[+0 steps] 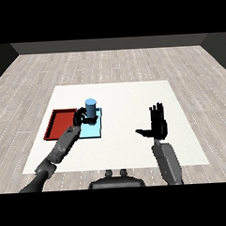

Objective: Pick the blue can and put it in the blue box

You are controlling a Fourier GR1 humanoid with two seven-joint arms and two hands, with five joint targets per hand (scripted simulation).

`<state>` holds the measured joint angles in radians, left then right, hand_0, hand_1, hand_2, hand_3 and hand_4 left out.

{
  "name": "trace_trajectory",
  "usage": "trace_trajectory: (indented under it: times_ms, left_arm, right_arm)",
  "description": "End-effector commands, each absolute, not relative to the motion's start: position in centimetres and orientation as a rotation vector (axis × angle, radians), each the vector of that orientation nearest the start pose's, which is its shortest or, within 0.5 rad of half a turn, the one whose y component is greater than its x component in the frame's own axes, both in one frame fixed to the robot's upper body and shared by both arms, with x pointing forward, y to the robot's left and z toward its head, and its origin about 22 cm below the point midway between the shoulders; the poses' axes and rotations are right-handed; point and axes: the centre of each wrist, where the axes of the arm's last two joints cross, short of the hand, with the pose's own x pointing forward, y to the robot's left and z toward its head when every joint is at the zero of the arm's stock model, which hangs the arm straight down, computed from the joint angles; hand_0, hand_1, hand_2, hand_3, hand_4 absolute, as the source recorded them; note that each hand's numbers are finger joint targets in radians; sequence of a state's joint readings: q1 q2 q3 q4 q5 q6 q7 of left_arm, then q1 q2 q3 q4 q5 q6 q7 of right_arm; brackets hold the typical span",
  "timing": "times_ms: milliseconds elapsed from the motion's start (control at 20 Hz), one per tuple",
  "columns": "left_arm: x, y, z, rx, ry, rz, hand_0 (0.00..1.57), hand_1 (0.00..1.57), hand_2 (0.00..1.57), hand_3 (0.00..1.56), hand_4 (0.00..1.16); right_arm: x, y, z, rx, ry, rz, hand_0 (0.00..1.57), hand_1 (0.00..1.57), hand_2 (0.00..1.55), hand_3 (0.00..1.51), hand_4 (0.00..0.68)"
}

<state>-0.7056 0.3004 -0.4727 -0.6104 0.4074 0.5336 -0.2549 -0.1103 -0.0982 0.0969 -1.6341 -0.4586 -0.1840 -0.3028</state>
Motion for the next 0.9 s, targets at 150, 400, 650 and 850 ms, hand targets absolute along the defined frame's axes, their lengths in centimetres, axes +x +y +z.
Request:
trace_trajectory:
  times_ms: [150,400,650,850]
  left_arm:
    - [35.7,24.7,-7.2,0.625,-1.101,-0.249,0.76,0.76,0.71,0.6,0.91]
    - [36.0,21.1,-8.4,0.645,-0.997,-0.256,0.9,0.9,0.82,0.45,0.88]
    - [36.5,24.0,-7.5,0.624,-0.945,-0.06,1.4,1.4,1.29,0.4,0.63]
    - [36.6,24.0,-7.5,0.59,-0.885,-0.147,0.0,0.0,0.0,0.0,0.0]
  right_arm:
    - [27.0,-21.4,3.8,0.245,-1.924,-0.367,0.0,0.0,0.0,0.0,0.0]
    - [27.3,-22.1,1.9,0.238,-1.905,-0.4,0.0,0.0,0.0,0.0,0.0]
    - [27.9,-24.1,2.3,0.18,-1.896,-0.384,0.0,0.0,0.0,0.0,0.0]
    - [27.6,-23.2,0.8,0.201,-1.897,-0.384,0.0,0.0,0.0,0.0,0.0]
